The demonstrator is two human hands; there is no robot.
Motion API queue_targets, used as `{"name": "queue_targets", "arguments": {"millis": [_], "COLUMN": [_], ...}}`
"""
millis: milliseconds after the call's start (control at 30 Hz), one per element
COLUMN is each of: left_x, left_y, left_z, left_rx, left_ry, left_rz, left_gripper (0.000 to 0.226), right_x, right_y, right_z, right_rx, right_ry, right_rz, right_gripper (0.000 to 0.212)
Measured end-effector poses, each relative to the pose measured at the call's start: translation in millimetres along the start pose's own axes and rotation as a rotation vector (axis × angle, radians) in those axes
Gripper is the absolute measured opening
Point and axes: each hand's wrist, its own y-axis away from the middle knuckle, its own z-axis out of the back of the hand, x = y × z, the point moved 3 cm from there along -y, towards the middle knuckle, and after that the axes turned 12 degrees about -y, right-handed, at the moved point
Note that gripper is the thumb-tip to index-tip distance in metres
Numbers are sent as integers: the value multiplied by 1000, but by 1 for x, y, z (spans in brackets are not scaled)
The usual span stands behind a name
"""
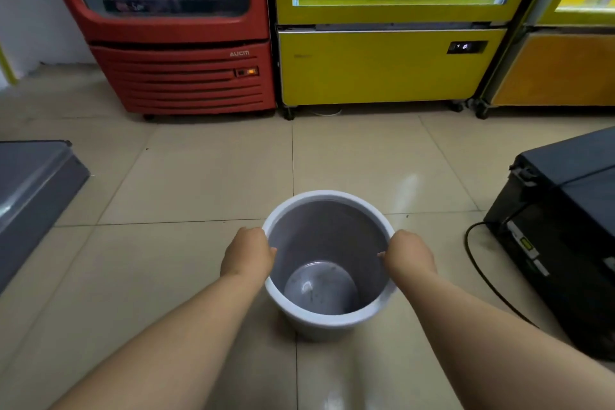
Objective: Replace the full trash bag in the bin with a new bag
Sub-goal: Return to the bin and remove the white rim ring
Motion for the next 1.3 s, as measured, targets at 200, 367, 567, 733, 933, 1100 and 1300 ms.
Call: {"name": "queue_targets", "arguments": {"millis": [200,367,567,733,933,1100,1300], "left_x": [3,2,-6,-39,-95,-130,-145], "left_y": [-4,-9,-12,-11,6,24,37], "left_z": [-10,1,34,67,79,61,35], "left_rx": [30,-11,-120,-275,-348,-323,-275], "left_ry": [59,104,154,283,319,223,164], "left_rz": [95,90,32,-79,-241,-321,-355], "left_gripper": [8,9,15,30,38,43,46], "right_x": [2,6,17,11,-41,-112,-184], "right_y": [-5,-6,-9,-15,-18,-11,-2], "right_z": [5,12,44,89,132,132,100], "right_rx": [-59,-86,-207,-321,-443,-502,-527], "right_ry": [9,-28,-145,-225,-362,-640,-862], "right_rz": [-4,-31,13,-6,-206,-440,-681], "right_gripper": [19,23,13,7,10,22,27]}}
